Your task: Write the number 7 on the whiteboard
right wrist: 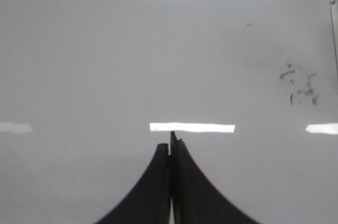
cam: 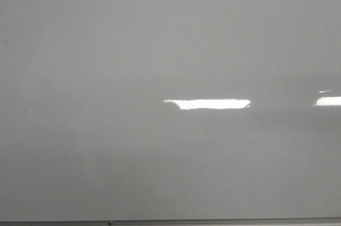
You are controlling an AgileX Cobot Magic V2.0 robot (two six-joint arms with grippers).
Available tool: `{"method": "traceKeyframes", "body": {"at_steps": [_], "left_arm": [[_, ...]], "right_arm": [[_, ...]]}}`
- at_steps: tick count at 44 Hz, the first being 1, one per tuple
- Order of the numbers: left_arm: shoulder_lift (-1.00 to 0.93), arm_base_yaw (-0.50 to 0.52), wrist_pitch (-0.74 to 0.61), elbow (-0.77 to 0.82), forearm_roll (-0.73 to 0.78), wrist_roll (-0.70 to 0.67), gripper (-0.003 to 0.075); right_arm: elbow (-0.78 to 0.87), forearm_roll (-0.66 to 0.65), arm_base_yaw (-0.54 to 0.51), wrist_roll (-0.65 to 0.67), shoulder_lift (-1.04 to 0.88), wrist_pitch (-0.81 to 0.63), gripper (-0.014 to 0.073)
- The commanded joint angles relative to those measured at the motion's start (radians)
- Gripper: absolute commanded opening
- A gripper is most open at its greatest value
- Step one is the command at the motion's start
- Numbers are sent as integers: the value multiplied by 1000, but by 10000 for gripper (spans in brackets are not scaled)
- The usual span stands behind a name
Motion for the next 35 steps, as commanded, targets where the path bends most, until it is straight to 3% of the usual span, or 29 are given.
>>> {"method": "traceKeyframes", "body": {"at_steps": [1, 17, 23, 35], "left_arm": [[28, 2, 45, -135, -20, -6, -20], [273, 2, 332, -464, -20, -6, -20], [352, 2, 352, -489, -20, -6, -20], [450, 2, 376, -489, -20, -6, -20]], "right_arm": [[-137, -11, 1, -7, 7, 6, -68], [-513, -11, 1, -7, 285, 293, -68], [-587, -11, 1, -7, 386, 375, -68], [-594, -11, 1, -7, 510, 368, -68]]}}
